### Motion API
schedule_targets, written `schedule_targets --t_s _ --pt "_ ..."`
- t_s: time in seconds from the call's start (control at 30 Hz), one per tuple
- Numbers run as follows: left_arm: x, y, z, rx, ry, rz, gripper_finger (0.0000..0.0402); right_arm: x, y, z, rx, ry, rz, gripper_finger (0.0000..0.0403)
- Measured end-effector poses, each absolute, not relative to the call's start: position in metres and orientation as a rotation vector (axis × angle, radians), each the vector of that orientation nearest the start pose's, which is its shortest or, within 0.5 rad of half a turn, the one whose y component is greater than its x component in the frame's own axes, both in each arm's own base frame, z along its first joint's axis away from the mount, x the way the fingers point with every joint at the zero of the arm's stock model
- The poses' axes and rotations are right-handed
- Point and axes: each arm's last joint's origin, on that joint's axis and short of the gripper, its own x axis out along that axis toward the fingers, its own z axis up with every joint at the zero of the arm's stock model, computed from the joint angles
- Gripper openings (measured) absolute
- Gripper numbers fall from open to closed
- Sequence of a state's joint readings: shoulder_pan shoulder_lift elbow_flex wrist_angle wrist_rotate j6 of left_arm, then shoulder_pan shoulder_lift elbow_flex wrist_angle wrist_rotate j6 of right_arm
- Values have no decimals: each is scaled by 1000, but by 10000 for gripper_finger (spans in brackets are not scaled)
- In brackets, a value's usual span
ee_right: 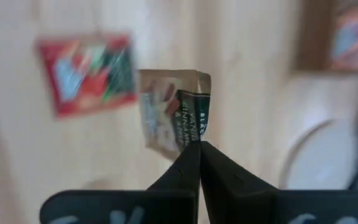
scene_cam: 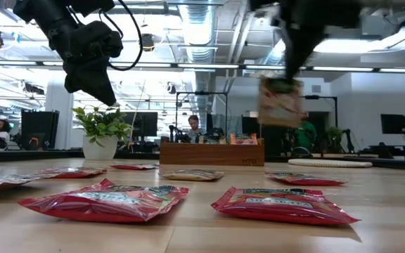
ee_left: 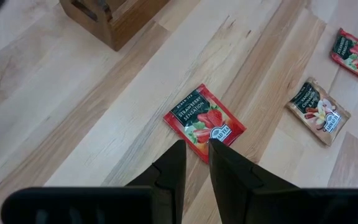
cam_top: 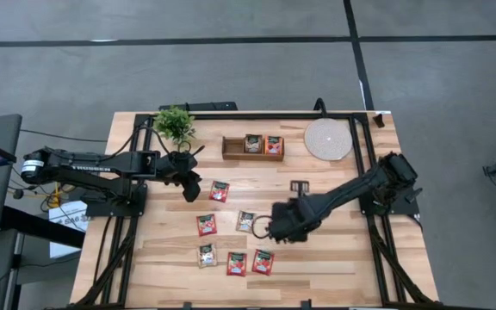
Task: Pick & Place Tea
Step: Put the right brown tea bag into the middle section of the wooden organizer
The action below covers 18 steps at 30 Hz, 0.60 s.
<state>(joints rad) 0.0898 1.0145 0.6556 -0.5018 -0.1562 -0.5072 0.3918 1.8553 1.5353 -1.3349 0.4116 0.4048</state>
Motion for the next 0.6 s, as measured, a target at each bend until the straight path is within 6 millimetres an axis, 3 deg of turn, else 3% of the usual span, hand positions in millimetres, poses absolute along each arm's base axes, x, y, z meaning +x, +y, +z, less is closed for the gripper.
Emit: schedule_targets --t_s 0.13,0.33,0.6 --pt "193 22 225 -444 784 444 60 335 93 265 -372 1375 -364 0" --pt "193 22 225 -445 777 442 60 362 40 286 -397 1263 -419 0" --pt "196 22 228 -449 736 433 60 382 -35 295 -429 1187 -373 0"
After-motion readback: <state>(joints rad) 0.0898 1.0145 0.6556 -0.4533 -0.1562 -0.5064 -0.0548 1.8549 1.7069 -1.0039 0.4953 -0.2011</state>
